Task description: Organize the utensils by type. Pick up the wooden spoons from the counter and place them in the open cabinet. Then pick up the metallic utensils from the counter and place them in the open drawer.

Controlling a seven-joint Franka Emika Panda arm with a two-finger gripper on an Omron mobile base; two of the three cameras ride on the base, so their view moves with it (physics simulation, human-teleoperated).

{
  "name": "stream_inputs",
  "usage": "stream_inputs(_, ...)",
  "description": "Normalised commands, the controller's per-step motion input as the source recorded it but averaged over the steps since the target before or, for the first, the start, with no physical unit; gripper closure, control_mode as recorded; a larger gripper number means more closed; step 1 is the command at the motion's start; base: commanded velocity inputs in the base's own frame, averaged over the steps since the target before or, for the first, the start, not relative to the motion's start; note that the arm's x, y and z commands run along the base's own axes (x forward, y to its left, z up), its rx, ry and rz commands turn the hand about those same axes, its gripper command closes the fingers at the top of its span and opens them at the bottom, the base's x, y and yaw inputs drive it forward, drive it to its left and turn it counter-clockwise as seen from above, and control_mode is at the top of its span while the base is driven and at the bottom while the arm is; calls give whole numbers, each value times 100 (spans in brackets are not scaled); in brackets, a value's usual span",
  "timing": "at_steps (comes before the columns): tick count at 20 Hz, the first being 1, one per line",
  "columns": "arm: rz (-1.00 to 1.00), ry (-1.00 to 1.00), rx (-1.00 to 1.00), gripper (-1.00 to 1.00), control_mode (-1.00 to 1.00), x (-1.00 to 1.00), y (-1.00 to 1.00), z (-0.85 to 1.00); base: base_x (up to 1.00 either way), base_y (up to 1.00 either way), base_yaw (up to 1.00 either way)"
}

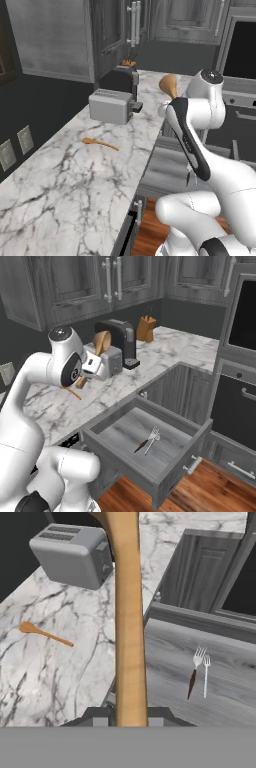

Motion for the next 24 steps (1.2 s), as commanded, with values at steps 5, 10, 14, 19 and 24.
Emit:
stream_inputs(5,0,0,0,100,-100,-24,0,16,0,0,0)
stream_inputs(10,0,-1,0,100,-100,-45,0,17,0,0,0)
stream_inputs(14,0,0,0,100,-100,-53,0,13,0,0,0)
stream_inputs(19,0,0,0,100,-100,-26,0,0,0,0,0)
stream_inputs(24,0,3,0,100,-100,-5,0,-1,0,0,0)
